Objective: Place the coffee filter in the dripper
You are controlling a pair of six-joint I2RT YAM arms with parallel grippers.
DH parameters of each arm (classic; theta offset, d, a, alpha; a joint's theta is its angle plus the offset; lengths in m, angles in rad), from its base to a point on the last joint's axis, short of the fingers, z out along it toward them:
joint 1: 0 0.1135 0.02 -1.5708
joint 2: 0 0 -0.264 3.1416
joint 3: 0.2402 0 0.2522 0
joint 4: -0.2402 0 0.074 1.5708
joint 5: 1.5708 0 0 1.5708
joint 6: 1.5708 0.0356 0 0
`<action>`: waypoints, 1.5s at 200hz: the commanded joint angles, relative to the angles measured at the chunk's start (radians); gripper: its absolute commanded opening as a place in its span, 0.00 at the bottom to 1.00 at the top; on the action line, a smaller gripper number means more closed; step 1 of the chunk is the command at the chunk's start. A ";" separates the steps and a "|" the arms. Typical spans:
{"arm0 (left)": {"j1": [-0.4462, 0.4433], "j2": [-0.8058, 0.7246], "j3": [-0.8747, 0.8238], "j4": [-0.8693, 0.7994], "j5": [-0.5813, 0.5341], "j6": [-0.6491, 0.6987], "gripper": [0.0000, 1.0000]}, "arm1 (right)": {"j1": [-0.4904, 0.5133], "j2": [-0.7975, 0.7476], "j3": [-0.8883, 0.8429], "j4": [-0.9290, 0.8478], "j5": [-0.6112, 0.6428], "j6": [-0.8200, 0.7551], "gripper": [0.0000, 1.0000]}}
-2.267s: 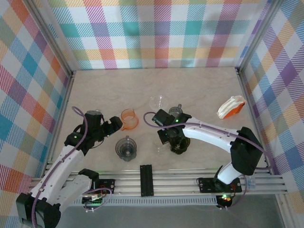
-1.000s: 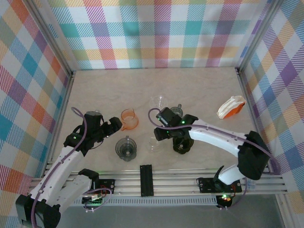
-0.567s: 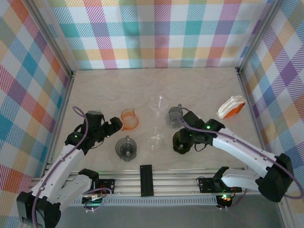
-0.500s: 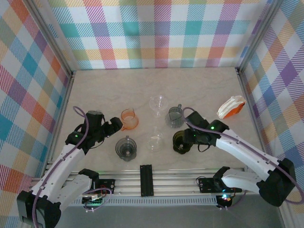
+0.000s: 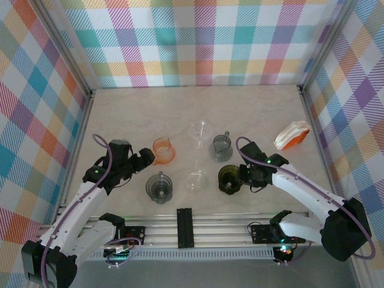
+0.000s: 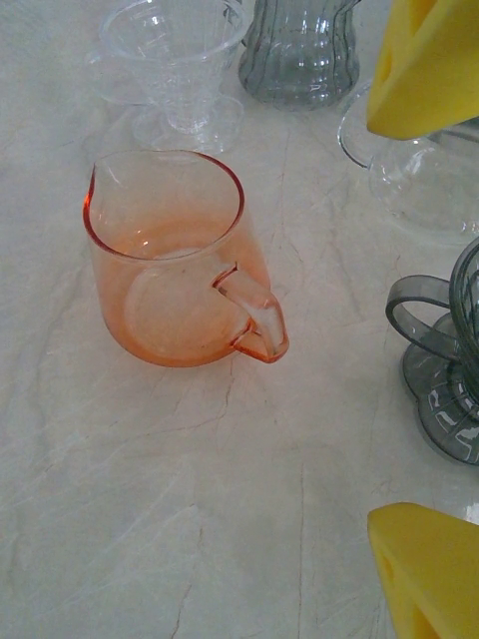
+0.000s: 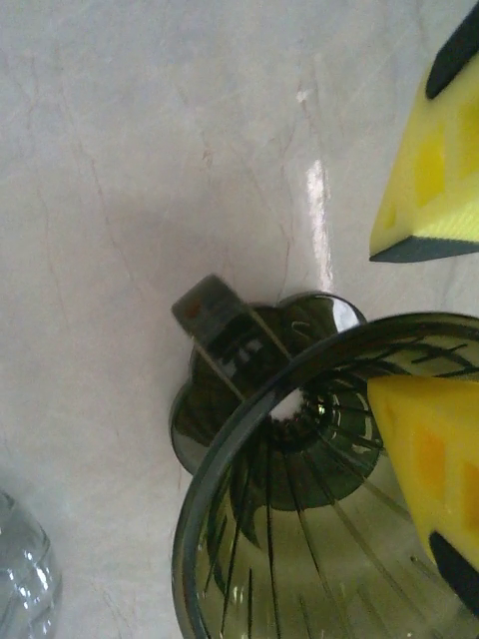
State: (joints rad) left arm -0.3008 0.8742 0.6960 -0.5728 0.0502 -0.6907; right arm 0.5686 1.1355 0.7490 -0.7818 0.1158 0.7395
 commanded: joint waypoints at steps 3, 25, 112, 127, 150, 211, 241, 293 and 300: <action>-0.006 -0.005 -0.013 -0.004 -0.010 -0.005 0.94 | -0.018 0.018 -0.008 0.042 -0.031 -0.014 0.30; -0.006 -0.003 -0.014 -0.005 -0.009 -0.005 0.94 | -0.026 0.025 -0.013 0.049 -0.038 -0.015 0.19; -0.006 0.002 0.005 -0.015 -0.006 -0.001 0.94 | -0.087 -0.093 0.085 -0.062 -0.001 -0.104 0.00; -0.006 0.001 0.010 -0.021 -0.011 0.003 0.94 | -0.087 -0.116 0.134 -0.077 -0.010 -0.140 0.00; -0.006 -0.001 0.018 -0.032 -0.021 0.007 0.94 | -0.087 -0.130 0.218 -0.075 -0.077 -0.210 0.00; -0.006 -0.004 0.011 -0.033 -0.027 0.006 0.94 | 0.065 0.037 0.417 -0.039 -0.291 -0.278 0.00; -0.006 -0.005 0.013 -0.036 -0.027 0.008 0.94 | 0.151 0.150 0.485 -0.009 -0.304 -0.267 0.00; -0.006 -0.003 0.002 -0.036 -0.027 0.012 0.94 | 0.208 0.250 0.501 0.002 -0.282 -0.256 0.00; -0.006 -0.001 0.002 -0.034 -0.027 0.011 0.94 | 0.210 0.254 0.498 0.003 -0.276 -0.255 0.00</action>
State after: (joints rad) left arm -0.3008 0.8742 0.6960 -0.5777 0.0330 -0.6903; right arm 0.7685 1.3838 1.2243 -0.8017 -0.1585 0.4850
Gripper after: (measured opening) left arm 0.941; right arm 0.067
